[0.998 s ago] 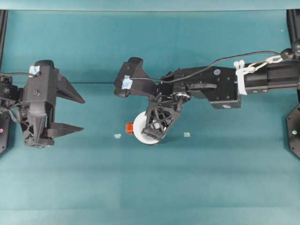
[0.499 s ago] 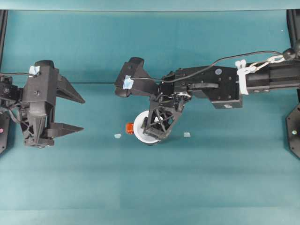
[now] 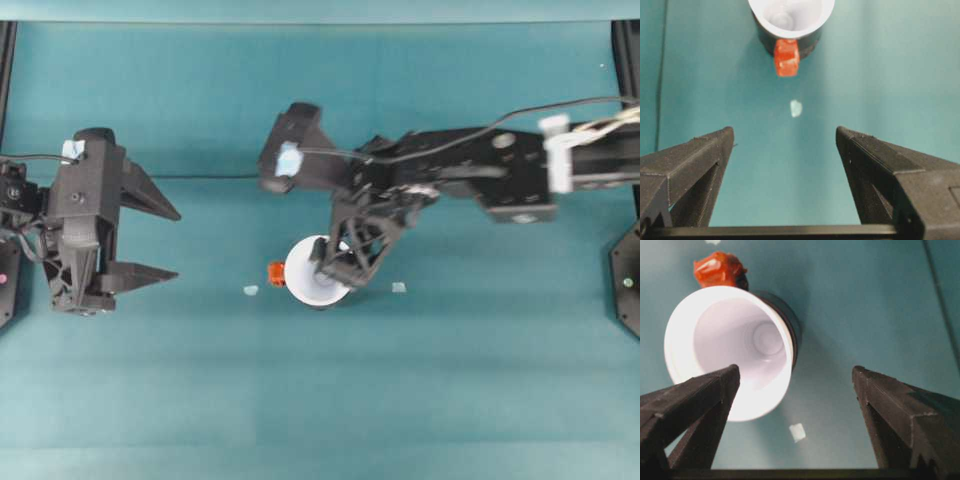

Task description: Put the paper cup into the moved red handle cup holder.

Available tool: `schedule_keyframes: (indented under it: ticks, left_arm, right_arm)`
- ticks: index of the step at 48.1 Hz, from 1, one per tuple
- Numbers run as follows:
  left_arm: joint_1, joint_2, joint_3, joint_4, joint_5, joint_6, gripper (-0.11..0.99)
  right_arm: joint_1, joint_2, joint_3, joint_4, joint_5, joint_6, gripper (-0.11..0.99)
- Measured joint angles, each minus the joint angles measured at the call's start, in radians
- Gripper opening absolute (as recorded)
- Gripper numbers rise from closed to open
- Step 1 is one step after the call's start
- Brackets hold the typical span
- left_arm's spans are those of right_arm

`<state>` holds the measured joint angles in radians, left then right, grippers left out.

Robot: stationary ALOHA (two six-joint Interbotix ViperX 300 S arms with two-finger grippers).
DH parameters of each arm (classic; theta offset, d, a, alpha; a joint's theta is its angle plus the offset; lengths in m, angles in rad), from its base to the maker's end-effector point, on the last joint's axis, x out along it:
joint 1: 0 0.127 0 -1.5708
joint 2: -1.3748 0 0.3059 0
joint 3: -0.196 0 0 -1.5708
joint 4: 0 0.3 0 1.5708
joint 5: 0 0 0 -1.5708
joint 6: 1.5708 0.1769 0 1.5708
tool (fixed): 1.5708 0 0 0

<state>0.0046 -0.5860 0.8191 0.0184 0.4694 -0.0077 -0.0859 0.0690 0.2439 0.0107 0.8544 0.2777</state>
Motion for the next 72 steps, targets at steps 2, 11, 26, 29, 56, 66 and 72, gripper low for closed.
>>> schedule_keyframes:
  ticks: [2, 11, 26, 29, 56, 66, 72]
  left_arm:
    - [0.0, 0.0, 0.0, 0.0, -0.002, 0.003, 0.92]
    - [0.0, 0.0, 0.0, 0.0, 0.0, 0.003, 0.92]
    - [0.0, 0.0, 0.0, 0.0, 0.0, 0.003, 0.92]
    - [0.0, 0.0, 0.0, 0.0, 0.0, 0.0, 0.92]
    - [0.0, 0.0, 0.0, 0.0, -0.002, -0.002, 0.92]
    - [0.0, 0.0, 0.0, -0.002, 0.0, 0.005, 0.92]
    - [0.0, 0.0, 0.0, 0.0, 0.0, 0.005, 0.92]
  right_arm:
    - [0.0, -0.025, 0.014, 0.0, -0.009, 0.0, 0.82]
    - [0.0, -0.146, 0.135, -0.003, -0.101, -0.011, 0.82]
    - [0.017, -0.347, 0.314, -0.003, -0.236, -0.04, 0.82]
    - [0.018, -0.377, 0.333, -0.002, -0.239, -0.041, 0.82]
    - [0.028, -0.509, 0.376, 0.0, -0.245, -0.04, 0.82]
    - [0.028, -0.517, 0.377, 0.0, -0.245, -0.04, 0.82]
    - [0.029, -0.518, 0.379, 0.0, -0.245, -0.041, 0.82]
